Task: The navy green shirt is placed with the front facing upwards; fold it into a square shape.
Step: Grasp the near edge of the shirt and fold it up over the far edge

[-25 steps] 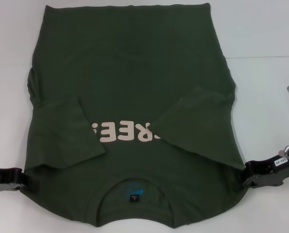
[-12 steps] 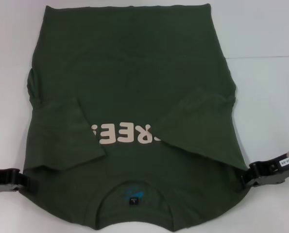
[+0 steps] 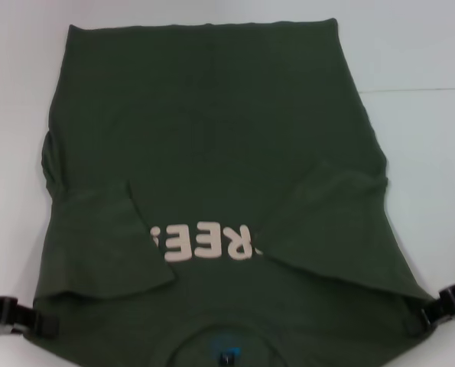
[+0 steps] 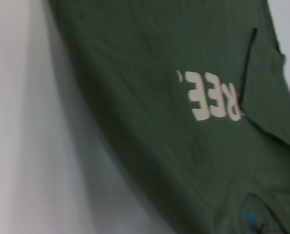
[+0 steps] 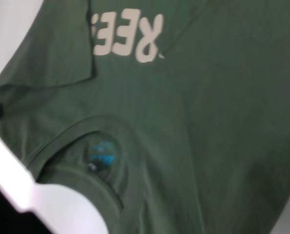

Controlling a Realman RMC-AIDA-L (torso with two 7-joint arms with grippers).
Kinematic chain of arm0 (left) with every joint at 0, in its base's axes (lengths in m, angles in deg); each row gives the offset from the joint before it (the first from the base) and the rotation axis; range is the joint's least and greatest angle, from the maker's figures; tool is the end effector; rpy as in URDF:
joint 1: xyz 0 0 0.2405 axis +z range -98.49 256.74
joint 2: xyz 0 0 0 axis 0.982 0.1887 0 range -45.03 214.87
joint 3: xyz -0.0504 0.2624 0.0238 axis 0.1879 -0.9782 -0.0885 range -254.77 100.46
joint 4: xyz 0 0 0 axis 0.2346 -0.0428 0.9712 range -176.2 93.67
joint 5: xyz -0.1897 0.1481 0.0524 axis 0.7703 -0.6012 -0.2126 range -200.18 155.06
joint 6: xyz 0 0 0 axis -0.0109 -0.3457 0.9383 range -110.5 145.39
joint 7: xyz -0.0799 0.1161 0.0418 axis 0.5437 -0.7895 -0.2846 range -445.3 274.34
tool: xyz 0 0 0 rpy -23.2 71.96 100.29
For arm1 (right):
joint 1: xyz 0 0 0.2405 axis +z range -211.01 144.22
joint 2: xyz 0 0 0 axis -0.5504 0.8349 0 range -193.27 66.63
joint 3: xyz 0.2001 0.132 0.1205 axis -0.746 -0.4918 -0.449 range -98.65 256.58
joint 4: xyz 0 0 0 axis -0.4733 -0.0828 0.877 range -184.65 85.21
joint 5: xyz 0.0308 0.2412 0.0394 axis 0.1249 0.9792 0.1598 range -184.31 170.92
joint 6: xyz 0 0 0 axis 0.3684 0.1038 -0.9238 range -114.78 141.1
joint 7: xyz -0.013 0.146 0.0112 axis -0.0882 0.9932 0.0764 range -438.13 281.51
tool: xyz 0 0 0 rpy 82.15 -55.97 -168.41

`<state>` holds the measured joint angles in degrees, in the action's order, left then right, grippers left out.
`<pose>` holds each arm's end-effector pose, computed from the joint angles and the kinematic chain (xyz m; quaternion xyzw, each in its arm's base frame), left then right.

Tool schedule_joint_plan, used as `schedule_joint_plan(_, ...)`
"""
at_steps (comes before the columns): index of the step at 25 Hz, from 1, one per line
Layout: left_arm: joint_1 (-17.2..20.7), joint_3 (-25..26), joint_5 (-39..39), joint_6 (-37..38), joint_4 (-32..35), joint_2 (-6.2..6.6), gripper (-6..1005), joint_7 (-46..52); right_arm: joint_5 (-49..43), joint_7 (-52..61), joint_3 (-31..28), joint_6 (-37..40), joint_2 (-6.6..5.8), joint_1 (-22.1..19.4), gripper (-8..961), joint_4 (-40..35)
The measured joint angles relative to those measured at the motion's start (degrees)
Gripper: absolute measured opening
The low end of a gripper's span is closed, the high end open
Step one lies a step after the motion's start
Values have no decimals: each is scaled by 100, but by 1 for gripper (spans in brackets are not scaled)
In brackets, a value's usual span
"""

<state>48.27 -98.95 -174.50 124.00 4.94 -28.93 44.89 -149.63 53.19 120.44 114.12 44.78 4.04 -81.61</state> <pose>-0.3601 0.3136 0.0683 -0.7598 -0.6471 -0.0571 0.0264 0.3307 0.3500 0.0385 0.7989 -0.5998 0.0225 0.0375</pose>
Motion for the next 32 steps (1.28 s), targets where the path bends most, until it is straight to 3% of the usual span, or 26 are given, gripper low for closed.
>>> schedule_joint_plan(10,285,50,-6,922,-28,-98,111,-220,-131,-324,59,584,-1,-164,21,-1)
schedule_joint_plan(21,413,57,28,983,-30,-154,115,-255,-102,-481,-35,684,-11,-222,21,-3)
schedule_joint_plan(26,368,371,316,816,-35,-111,118,-286,-102,-563,-503,663,-10,-205,22,-2)
schedule_joint_plan(32,306,857,745,457,-36,-48,120,-366,-98,-585,-1479,504,-120,-166,22,-1)
